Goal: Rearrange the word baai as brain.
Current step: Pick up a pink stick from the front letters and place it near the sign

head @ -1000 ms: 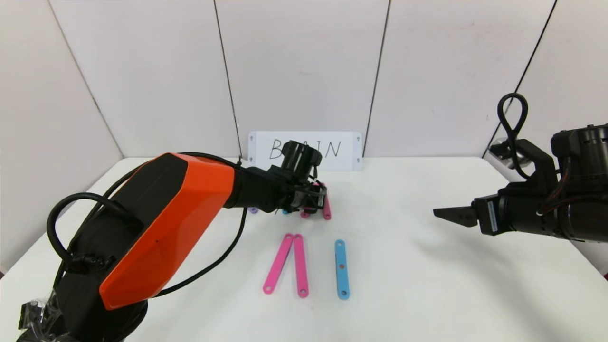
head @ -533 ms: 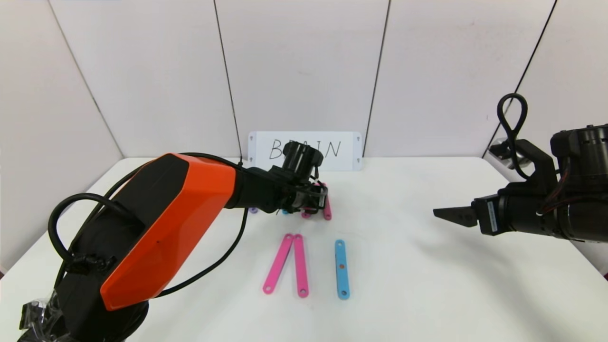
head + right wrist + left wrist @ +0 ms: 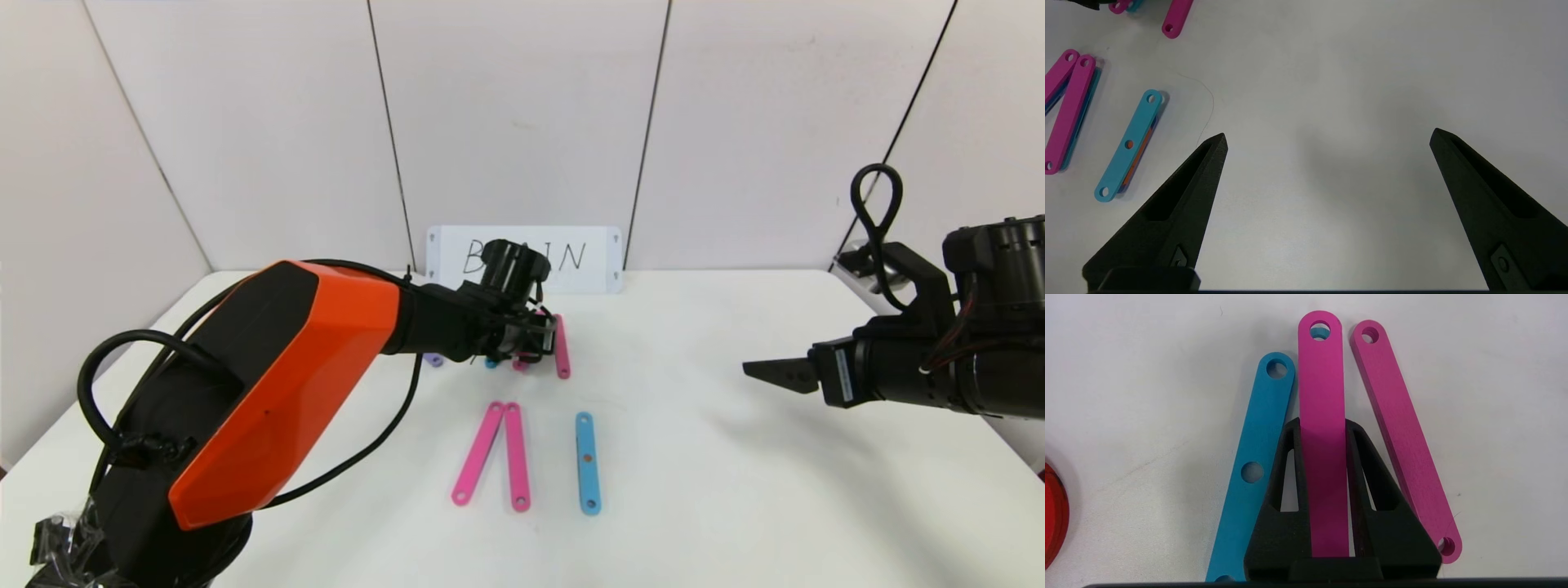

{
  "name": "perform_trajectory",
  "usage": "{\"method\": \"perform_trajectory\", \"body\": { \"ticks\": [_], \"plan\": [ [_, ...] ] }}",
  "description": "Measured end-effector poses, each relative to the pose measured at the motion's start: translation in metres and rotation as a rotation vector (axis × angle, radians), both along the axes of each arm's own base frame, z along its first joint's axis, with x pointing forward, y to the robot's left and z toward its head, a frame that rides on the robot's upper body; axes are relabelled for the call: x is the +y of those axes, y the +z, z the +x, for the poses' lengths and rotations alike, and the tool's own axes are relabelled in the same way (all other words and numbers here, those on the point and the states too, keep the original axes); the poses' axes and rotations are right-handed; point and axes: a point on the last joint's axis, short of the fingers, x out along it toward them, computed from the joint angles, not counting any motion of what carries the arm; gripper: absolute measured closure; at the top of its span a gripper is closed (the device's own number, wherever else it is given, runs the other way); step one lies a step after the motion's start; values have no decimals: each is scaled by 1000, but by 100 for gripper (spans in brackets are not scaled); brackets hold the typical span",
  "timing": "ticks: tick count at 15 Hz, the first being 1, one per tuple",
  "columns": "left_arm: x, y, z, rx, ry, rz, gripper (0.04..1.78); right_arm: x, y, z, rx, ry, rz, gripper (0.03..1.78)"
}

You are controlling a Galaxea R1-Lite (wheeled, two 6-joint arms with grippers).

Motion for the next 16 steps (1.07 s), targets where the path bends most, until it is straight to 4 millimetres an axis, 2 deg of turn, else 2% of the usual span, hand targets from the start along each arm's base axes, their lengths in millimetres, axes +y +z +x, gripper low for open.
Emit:
{"method": "perform_trajectory", "body": {
  "ticks": [16],
  "plan": [
    [-24,-5,-9,7,-50,7,152,-1,2,-1,-7,-3,3,8]
  ]
}}
